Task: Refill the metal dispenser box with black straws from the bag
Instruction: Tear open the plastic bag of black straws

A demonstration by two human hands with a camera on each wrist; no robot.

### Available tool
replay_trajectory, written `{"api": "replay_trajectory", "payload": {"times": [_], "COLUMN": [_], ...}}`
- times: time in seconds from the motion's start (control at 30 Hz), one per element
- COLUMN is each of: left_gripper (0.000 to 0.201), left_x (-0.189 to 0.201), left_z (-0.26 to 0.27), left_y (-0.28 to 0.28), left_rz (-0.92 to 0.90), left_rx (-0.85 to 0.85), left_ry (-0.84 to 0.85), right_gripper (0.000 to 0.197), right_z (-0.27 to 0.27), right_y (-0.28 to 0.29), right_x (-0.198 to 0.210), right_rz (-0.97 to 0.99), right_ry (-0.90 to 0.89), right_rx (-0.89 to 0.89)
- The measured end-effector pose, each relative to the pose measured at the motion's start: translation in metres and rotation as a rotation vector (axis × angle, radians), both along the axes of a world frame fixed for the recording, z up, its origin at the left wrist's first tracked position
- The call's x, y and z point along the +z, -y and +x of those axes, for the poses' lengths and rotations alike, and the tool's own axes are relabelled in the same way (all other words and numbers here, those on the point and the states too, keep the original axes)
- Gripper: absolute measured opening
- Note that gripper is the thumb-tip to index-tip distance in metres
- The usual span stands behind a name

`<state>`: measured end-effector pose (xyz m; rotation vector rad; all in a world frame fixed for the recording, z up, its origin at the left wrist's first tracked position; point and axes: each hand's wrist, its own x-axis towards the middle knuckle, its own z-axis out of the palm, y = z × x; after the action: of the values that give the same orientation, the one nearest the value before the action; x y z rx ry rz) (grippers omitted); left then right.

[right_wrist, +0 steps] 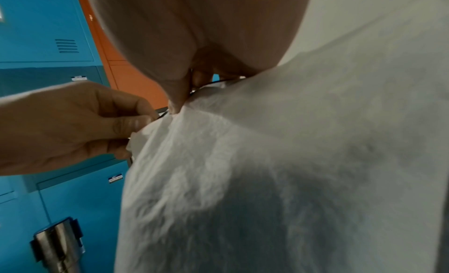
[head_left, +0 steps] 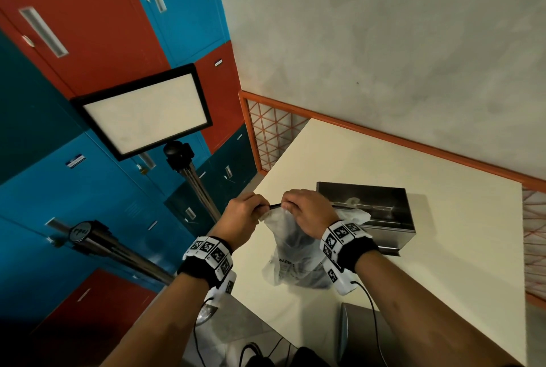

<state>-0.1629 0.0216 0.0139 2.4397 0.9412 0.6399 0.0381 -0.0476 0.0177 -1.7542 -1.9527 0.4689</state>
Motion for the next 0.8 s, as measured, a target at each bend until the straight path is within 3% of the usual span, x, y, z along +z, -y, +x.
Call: {"api": "replay_trajectory", "payload": {"times": [0.67, 0.8], "left_gripper": [0.019, 0.018], "left_x": [0.014, 0.011], "left_z": [0.007, 0.008], "left_y": [0.006, 0.007], "left_rz": [-0.023, -0.017], "left_rx": [0.015, 0.034], "left_ry": [0.011, 0.024], "right_gripper": [0.010, 0.023], "right_z": [0.000, 0.000], "right_y": [0.001, 0.004], "right_x": [0.011, 0.011], "right_rz": [-0.044, -0.042], "right_ry": [-0.032, -0.005], "right_rx": [-0.051, 0.000]}}
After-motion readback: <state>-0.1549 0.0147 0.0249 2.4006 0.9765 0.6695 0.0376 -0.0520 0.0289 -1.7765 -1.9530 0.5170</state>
